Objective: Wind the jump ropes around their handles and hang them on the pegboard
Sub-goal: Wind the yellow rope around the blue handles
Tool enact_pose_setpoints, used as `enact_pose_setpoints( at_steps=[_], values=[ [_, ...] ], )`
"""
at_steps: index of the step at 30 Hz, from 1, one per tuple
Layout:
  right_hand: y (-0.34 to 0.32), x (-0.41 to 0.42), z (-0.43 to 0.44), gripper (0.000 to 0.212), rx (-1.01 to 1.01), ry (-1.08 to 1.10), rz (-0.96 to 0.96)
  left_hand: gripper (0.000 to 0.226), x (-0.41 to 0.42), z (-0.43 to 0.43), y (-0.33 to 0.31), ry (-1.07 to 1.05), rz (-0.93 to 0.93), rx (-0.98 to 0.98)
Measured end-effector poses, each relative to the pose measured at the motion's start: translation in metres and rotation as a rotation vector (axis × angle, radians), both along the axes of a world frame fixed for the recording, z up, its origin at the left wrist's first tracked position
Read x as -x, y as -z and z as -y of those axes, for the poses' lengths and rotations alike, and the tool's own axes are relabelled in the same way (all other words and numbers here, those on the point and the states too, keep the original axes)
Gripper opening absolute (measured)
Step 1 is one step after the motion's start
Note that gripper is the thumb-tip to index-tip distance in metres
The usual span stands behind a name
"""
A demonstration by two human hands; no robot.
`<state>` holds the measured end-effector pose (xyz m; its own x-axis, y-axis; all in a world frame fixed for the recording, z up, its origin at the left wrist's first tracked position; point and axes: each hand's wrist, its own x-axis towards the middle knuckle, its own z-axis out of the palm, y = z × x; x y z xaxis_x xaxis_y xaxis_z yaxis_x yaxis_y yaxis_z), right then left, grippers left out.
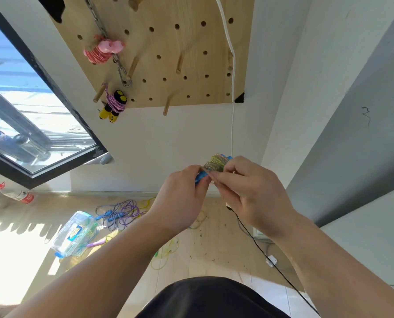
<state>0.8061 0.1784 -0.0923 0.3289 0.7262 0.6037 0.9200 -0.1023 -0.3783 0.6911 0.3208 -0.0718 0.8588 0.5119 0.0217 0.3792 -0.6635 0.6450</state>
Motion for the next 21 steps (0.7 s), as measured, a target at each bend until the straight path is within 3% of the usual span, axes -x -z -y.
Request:
enact_pose_setpoints(
  at_steps=[2, 5, 9, 15, 21],
  values=[
    [0.002, -0.002, 0.001, 0.02, -0.035, -0.087, -0.025, 0.021, -0.002, -0.001, -0.003, -0.032, -0.025, 0.154],
    [0.005, -0.002, 0.005, 0.02, -0.024, -0.13, -0.004, 0.03, -0.002, -0.002, -0.01, -0.057, -0.006, 0.558],
    [0.006, 0.006, 0.012, 0.037, -0.049, -0.121, -0.071, 0.033, 0.003, -0.003, -0.016, -0.016, 0.022, 0.974],
    [0.003, 0.012, 0.012, 0.045, -0.06, -0.08, -0.139, 0.039, 0.009, -0.021, -0.015, 0.196, -0.096, 1.096],
    [0.001, 0.008, 0.006, 0.033, -0.069, -0.018, 0.043, 0.025, 0.006, -0.012, -0.02, 0.063, 0.002, 1.298]
  ],
)
